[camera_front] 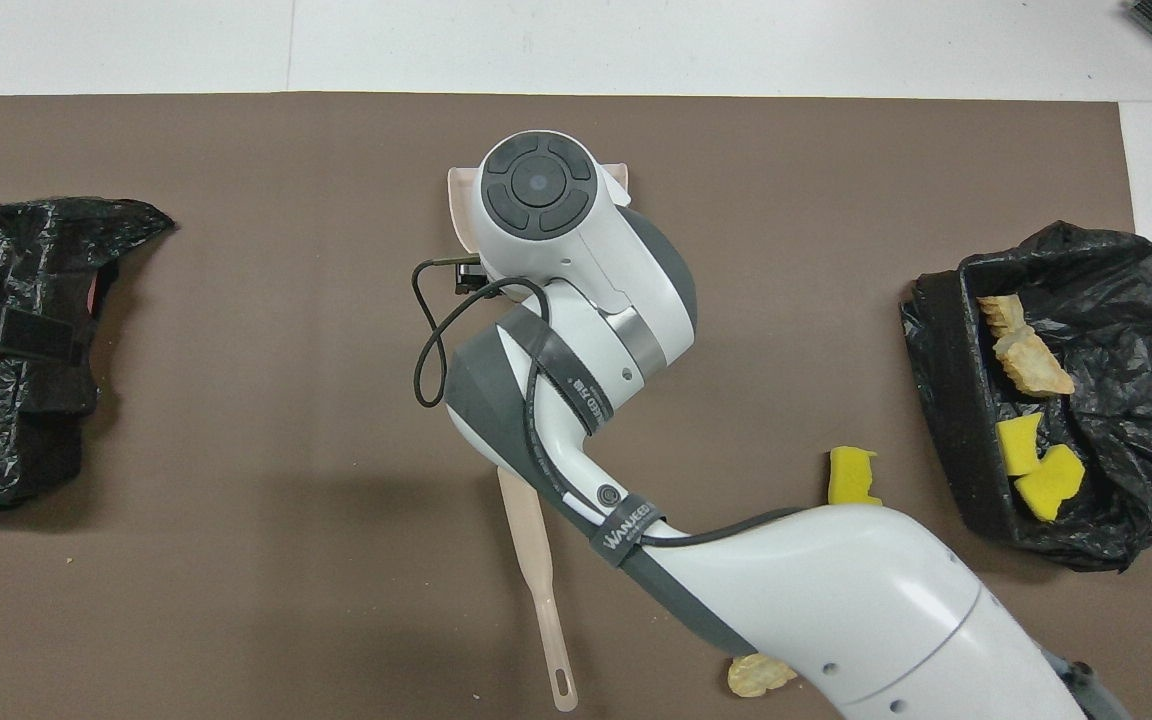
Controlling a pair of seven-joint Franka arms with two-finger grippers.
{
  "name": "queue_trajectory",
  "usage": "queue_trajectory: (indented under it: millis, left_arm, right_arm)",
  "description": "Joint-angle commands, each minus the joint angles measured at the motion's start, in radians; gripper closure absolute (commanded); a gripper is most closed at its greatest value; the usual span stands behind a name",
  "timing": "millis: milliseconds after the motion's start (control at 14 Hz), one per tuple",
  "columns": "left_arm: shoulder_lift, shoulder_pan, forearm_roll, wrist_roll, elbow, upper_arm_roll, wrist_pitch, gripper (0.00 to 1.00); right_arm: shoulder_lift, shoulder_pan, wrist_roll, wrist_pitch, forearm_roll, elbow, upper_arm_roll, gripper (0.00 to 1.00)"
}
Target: Sweep and dump trash in bin
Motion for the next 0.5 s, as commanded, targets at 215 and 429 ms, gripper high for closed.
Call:
queue_trajectory:
  millis: [215, 429]
  left_arm:
    - [-0.021, -0.013, 0.004, -0.007, -0.016, -0.019, -0.026, 0.0]
    - [0.004, -0.088, 0.003, -0.042, -0.016, -0.03, -0.014, 0.0]
  right_arm:
    - [-0.294, -0.012, 0.008, -0.052, 0.072, -0.335, 0.021, 0.0]
    - [-0.438, -0.007, 0.019, 0.016, 0.126, -0.596, 0.029, 0.0]
